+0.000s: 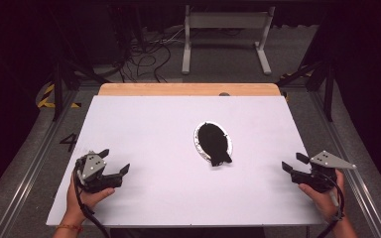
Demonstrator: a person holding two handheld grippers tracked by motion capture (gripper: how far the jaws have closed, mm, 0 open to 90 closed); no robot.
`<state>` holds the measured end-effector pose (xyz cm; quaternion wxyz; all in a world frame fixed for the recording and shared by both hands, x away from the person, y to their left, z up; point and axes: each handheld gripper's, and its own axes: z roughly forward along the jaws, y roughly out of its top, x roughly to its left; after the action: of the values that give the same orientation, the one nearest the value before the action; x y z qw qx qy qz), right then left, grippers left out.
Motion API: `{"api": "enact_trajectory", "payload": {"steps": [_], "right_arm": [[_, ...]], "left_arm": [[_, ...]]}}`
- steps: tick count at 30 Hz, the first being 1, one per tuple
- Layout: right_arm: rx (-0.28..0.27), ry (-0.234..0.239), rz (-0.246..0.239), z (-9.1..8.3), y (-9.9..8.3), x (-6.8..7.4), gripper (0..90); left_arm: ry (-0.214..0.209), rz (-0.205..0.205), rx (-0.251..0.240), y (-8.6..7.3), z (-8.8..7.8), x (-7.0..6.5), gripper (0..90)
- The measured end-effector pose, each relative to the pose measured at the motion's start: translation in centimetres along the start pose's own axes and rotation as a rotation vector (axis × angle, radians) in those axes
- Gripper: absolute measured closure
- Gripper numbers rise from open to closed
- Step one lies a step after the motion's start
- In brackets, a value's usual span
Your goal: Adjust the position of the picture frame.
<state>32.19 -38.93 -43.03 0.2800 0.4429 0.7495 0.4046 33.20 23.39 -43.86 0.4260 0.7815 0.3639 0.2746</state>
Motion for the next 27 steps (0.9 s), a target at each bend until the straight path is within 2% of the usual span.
{"api": "enact_trajectory", "payload": {"steps": [1, 2, 3, 4, 5, 7, 9, 12, 15, 18, 20, 22, 23, 24, 26, 27], "right_arm": [[0.013, 0.005, -0.007, 0.1, 0.0, 0.1, 49.3], [0.038, 0.011, -0.012, 0.3, -0.1, 0.1, 57.3], [0.038, 0.011, -0.012, 0.3, -0.1, 0.1, 57.3], [0.078, 0.024, -0.022, 0.8, 0.1, 0.3, 66.6], [0.078, 0.024, -0.022, 0.8, 0.1, 0.3, 66.6], [0.079, 0.052, -0.027, 1.3, 0.4, 0.6, 71.3], [0.092, 0.053, -0.045, 2.0, 0.9, 0.9, 73.5], [0.092, 0.053, -0.052, 2.8, 1.7, 1.5, 76.9], [0.093, 0.066, -0.058, 3.7, 2.8, 2.2, 80.8], [0.120, 0.071, -0.096, 5.0, 3.9, 2.8, 84.3], [0.119, 0.083, -0.092, 5.9, 4.6, 3.0, 84.8], [0.104, 0.099, -0.070, 6.8, 5.0, 3.0, 82.9], [0.100, 0.104, -0.054, 7.4, 5.3, 3.1, 82.0], [0.102, 0.101, -0.059, 7.9, 5.6, 3.2, 81.6], [0.093, 0.115, -0.047, 8.8, 6.0, 3.2, 76.2], [0.082, 0.113, -0.035, 9.3, 6.2, 3.4, 70.5]], "left_arm": [[-0.017, 0.001, -0.004, -0.1, 0.1, -0.1, 19.6], [-0.041, 0.004, -0.004, -0.1, 0.1, -0.2, 25.7], [-0.041, 0.004, -0.004, -0.1, 0.1, -0.2, 30.0], [-0.076, -0.003, 0.016, -0.1, 0.4, -0.4, 32.7], [-0.076, -0.003, 0.016, -0.1, 0.4, -0.4, 36.4], [-0.098, 0.002, 0.026, 0.1, 0.5, -0.7, 39.9], [-0.108, 0.000, 0.021, 0.4, 0.7, -0.7, 43.1], [-0.122, 0.004, 0.040, 0.9, 1.2, -0.5, 49.4], [-0.111, 0.011, 0.084, 1.3, 1.9, -0.6, 62.5], [-0.142, 0.043, 0.105, 1.8, 2.4, -0.8, 75.5], [-0.159, 0.046, 0.097, 1.9, 2.5, -0.9, 82.3], [-0.158, 0.048, 0.091, 1.9, 2.6, -0.8, 80.6], [-0.153, 0.034, 0.080, 1.9, 2.6, -0.7, 79.3], [-0.138, 0.020, 0.067, 1.9, 2.4, -0.5, 74.2], [-0.099, -0.005, 0.051, 1.7, 2.3, -0.1, 54.7], [-0.103, -0.022, 0.036, 1.6, 2.3, 0.0, 47.4]]}}
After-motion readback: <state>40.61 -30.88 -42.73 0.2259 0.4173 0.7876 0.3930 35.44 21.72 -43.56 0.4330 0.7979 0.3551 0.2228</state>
